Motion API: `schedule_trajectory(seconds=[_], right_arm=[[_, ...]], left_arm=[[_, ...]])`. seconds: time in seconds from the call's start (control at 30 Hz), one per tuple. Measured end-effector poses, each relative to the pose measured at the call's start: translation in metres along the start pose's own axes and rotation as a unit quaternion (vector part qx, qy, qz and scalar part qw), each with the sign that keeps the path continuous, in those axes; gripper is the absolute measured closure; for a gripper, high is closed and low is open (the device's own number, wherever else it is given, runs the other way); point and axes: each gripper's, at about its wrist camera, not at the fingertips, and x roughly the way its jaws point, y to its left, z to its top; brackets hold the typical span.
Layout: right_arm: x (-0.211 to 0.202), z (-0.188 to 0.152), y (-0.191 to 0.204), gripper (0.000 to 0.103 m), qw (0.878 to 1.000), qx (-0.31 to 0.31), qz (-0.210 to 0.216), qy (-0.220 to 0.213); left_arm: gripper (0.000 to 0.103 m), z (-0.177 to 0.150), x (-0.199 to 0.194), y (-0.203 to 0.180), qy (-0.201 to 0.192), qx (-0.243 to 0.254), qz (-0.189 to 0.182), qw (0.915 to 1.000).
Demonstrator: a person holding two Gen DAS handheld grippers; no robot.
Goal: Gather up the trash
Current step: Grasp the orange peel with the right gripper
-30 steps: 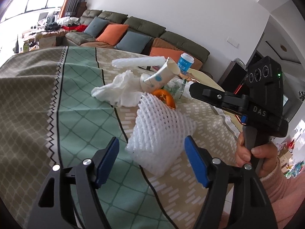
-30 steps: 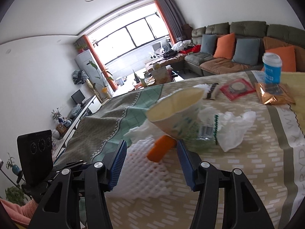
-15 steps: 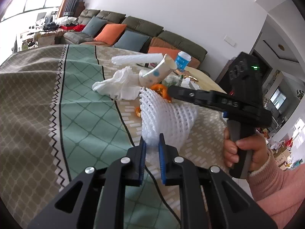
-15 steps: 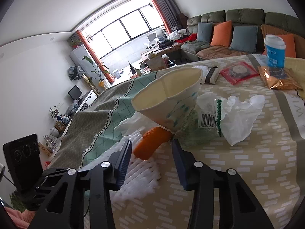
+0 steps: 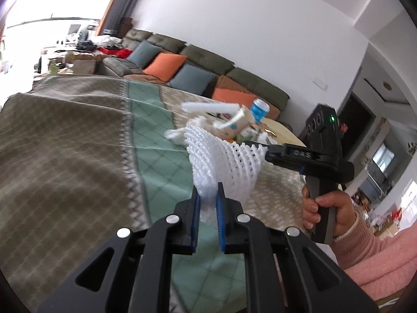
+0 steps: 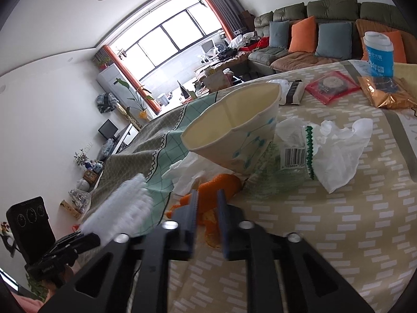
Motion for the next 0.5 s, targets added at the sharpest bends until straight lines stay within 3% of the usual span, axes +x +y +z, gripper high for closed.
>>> schedule_trajectory(seconds=[0.07,0.37,0.5], right_arm=[[0.001,0.000,0.000,0.062,1.000,-0.001,0.002,0.002],[0.008,0.002,0.001,0.063,1.000,0.017,-0.002,0.017],[0.010,0.003,-0.005,0.089,0.999,0.031,0.002,0.019]], left_arm=[[0.090,0.000,-0.009,0.008,-0.007,-0.008,0.011,0.9999],[0.090,-0.007,-0.048,0.042,-0.038,-0.049,0.056,0.9965],[0.090,-0.012,-0.060,0.049,-0.044,-0.061,0.065,0.9950]])
